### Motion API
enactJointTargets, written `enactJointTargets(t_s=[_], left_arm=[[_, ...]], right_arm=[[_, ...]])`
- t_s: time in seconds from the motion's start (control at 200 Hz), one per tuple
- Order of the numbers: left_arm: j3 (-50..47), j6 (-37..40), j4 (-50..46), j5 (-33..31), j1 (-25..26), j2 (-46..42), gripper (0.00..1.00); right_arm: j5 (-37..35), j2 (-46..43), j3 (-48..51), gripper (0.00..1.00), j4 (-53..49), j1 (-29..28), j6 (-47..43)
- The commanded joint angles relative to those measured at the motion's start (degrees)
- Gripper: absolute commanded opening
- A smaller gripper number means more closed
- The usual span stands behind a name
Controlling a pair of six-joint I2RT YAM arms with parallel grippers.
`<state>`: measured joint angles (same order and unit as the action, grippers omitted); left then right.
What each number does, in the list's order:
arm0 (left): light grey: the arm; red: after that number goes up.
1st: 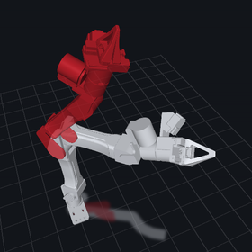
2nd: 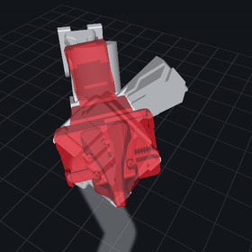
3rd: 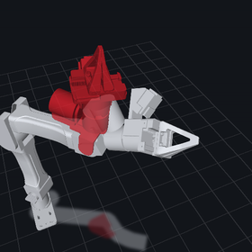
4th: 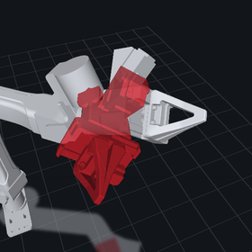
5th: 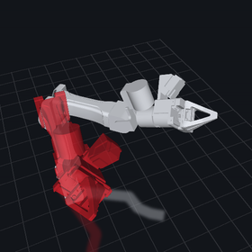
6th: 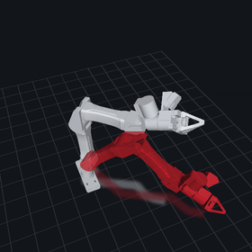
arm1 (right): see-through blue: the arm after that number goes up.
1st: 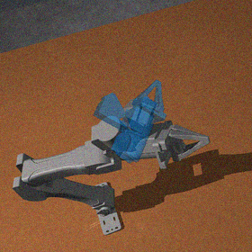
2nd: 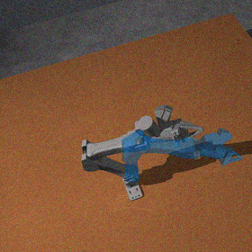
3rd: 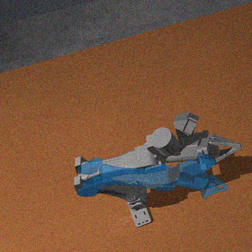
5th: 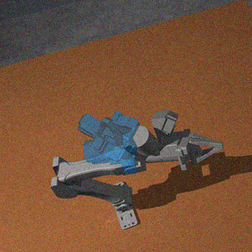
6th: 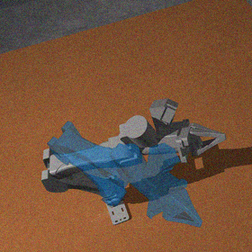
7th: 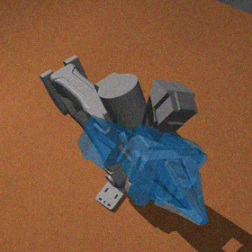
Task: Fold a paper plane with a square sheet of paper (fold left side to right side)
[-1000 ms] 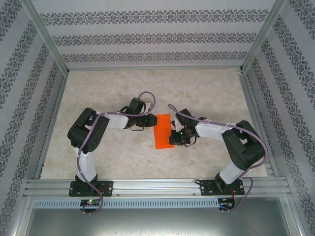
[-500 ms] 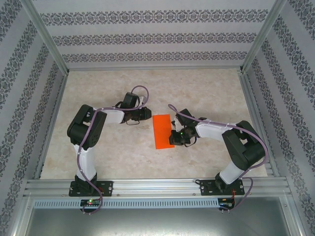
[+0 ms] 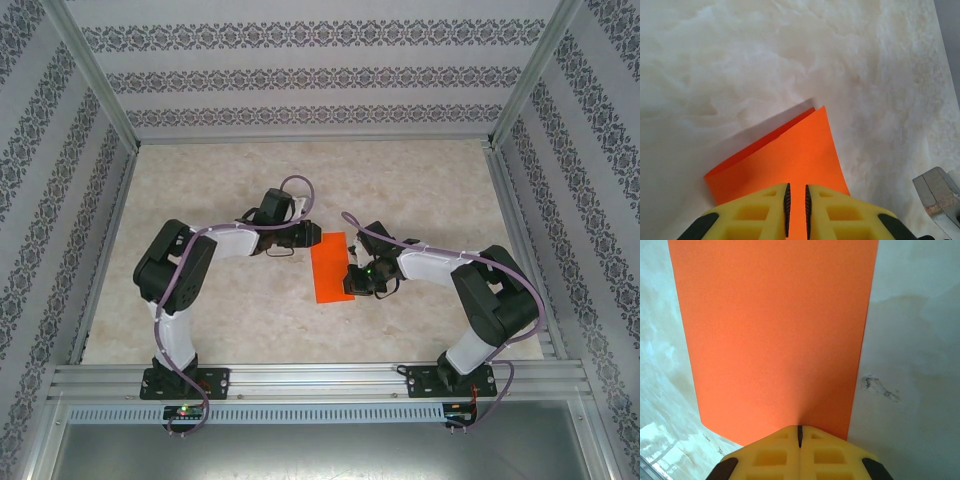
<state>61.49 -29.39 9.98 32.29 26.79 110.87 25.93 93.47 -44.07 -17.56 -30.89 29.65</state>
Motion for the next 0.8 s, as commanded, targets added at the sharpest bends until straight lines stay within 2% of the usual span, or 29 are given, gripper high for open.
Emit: enactJointTargets(t_s=[0.0, 0.42, 0.799], left_arm=[[2.1, -0.8, 2.9, 2.1, 0.0, 2.6, 0.2], [6.6, -1.1, -1.1, -1.8, -1.9, 8.8, 0.19], [11.9, 0.1, -5.0, -1.6, -4.5, 12.6, 0.19]], right_arm=[[-4.7, 2.2, 2.3, 0.01, -5.2, 0.1, 0.0], [-3.0, 1.3, 4.1, 0.01, -3.6, -0.7, 1.9], [-0.2, 0.7, 6.6, 0.02, 2.0, -3.6, 7.1]])
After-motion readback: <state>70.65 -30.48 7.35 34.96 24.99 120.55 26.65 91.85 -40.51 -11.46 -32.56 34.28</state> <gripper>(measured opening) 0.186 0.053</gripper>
